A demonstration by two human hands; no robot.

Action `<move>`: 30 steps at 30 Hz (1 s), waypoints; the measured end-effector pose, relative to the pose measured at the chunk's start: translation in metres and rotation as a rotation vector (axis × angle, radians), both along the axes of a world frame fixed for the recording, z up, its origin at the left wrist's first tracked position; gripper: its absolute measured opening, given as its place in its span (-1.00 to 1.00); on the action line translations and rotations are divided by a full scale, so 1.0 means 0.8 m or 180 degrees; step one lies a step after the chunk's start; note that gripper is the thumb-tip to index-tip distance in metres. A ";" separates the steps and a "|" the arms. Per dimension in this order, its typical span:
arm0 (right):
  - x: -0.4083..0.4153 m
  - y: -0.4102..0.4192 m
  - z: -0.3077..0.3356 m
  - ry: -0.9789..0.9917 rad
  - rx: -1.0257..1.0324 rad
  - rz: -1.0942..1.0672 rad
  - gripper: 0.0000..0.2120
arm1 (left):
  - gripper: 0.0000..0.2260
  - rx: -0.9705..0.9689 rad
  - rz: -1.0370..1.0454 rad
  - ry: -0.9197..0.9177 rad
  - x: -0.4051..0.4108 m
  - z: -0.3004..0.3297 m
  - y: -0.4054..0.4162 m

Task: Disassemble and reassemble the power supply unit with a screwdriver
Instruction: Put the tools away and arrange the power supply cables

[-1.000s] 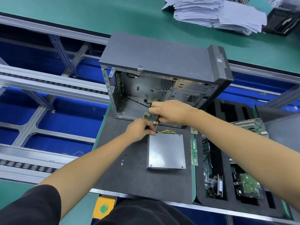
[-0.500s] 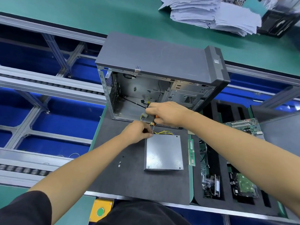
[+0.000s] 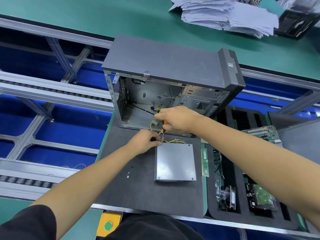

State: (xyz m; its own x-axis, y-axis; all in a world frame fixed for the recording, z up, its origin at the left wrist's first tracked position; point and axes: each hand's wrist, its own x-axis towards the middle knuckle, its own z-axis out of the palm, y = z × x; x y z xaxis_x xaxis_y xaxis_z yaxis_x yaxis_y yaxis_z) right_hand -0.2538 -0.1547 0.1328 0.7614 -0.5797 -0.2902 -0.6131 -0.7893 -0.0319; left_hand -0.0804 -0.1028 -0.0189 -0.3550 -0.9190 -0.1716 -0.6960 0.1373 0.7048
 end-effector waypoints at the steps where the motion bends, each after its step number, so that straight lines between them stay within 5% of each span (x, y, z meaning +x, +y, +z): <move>1: 0.000 0.000 0.000 0.0013 -0.0023 0.0017 -0.91 | -0.89 0.0008 -0.0020 -0.0011 0.000 0.001 0.000; 30: 0.009 0.012 -0.008 0.0110 -0.0450 0.0155 -0.84 | -0.95 0.0106 0.0029 0.0417 0.002 -0.006 0.008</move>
State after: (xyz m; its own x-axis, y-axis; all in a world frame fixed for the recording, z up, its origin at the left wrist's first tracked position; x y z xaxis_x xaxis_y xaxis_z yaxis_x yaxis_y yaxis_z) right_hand -0.2466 -0.1452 0.1267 0.7806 -0.5792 -0.2350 -0.5727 -0.8134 0.1020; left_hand -0.0785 -0.0963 -0.0241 -0.3681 -0.9168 -0.1549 -0.5988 0.1063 0.7938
